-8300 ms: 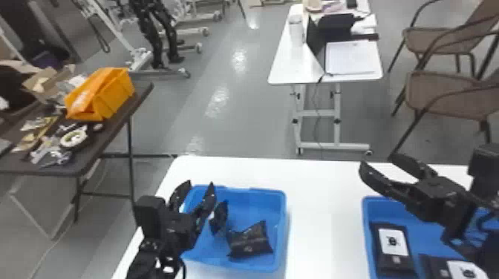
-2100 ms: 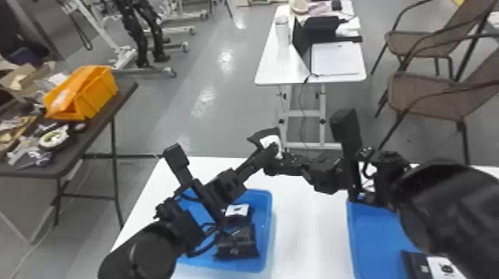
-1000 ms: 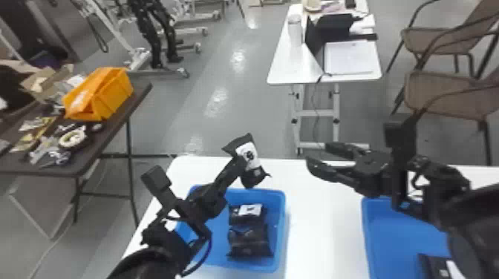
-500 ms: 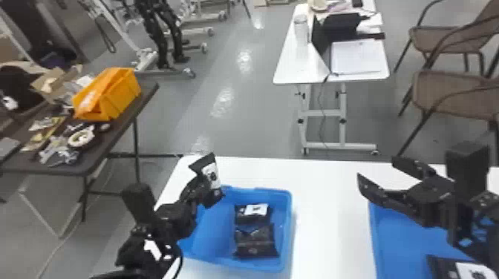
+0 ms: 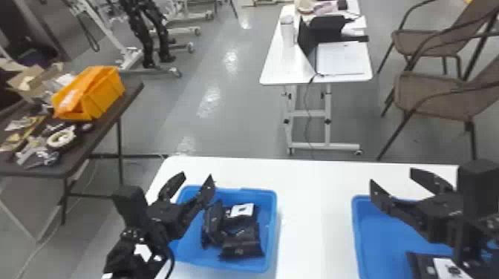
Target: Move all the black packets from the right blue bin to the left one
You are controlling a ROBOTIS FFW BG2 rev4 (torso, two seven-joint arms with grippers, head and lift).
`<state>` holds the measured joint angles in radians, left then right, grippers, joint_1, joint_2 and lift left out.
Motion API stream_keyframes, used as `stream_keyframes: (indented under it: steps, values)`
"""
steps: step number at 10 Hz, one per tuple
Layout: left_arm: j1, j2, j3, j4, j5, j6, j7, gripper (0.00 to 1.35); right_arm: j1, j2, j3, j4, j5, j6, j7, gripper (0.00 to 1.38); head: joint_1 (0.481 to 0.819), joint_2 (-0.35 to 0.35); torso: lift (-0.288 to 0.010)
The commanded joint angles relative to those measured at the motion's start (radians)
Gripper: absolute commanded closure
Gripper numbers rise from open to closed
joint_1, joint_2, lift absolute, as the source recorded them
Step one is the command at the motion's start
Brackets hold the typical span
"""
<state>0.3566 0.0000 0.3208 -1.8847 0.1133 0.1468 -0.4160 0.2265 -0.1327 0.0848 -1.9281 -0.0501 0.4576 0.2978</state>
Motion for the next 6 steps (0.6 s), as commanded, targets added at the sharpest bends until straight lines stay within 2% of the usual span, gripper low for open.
stream_keyframes:
  steps: [1,4,6]
  values:
    - [0.004,-0.003,-0.005,-0.011,0.019,-0.026,0.002,0.17,0.100,0.002,-0.031,-0.094,-0.011,0.067,-0.085,0.26,0.695,0.217,0.000]
    - [0.008,-0.003,0.001,-0.031,0.023,0.000,0.002,0.17,0.191,0.018,-0.074,-0.135,-0.080,0.248,-0.249,0.25,0.695,0.150,0.000]
    - [0.007,-0.003,-0.006,-0.031,0.026,0.008,0.002,0.17,0.178,0.039,-0.126,-0.077,-0.143,0.300,-0.299,0.25,0.695,0.126,0.000]
